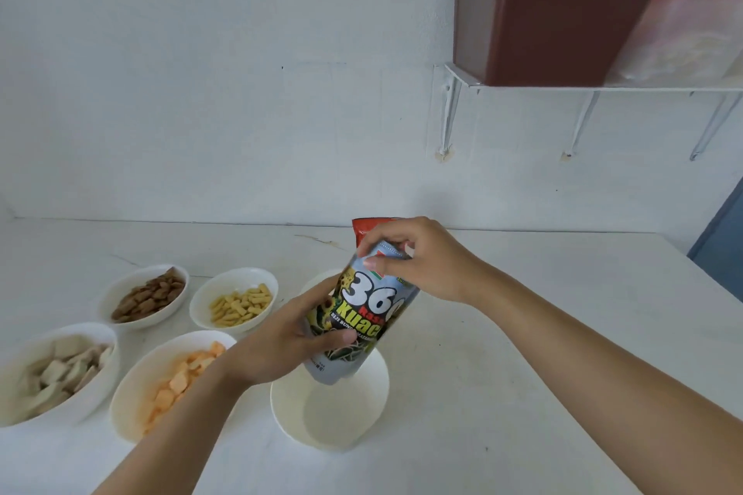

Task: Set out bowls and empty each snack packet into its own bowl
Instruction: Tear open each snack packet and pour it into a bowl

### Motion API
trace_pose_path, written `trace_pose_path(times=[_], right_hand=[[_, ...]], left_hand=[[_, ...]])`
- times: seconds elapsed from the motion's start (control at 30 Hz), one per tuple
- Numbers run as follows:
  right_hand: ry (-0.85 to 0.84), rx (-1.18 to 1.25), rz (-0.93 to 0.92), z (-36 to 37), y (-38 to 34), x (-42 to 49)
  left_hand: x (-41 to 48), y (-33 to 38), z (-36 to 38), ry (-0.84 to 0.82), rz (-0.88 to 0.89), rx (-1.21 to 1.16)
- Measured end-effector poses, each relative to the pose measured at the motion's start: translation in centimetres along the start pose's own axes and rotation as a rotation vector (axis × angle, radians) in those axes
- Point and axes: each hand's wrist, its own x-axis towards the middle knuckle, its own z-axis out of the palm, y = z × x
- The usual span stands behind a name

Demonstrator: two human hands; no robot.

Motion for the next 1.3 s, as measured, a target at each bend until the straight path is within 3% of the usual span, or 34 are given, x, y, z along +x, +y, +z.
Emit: trace_pose_path(times=[0.23,0.47,0.57,0.93,1.13,1.3], right_hand=[[0.081,0.172,-0.003,4.7,-1.5,0.4],[0.233,0.456,0.151,8.3,-2.5,2.0],[0.258,0.518,0.194,9.2,-3.1,2.7],[0.462,0.608,0.271,10.8,-2.7,2.8],[0.534,0.663,0.321,12.2,-1.9,1.9],[0.556,0.66,0.31,13.2,-1.6,1.3]], left_hand=[[-4.2,-0.3,-2.3,0.073,0.007,-0.04],[-7.2,-2.0,-4.4,0.446,0.14,-0.124],[-7.7,-2.4,-5.2,0.521,0.18,-0.127],[-6.8,-2.6,-8.0,0.408,0.099,-0.01],[-6.2,-2.5,-6.1,0.381,0.025,-0.247],[-5.9,-2.8,-5.9,0.432,0.02,-0.308]])
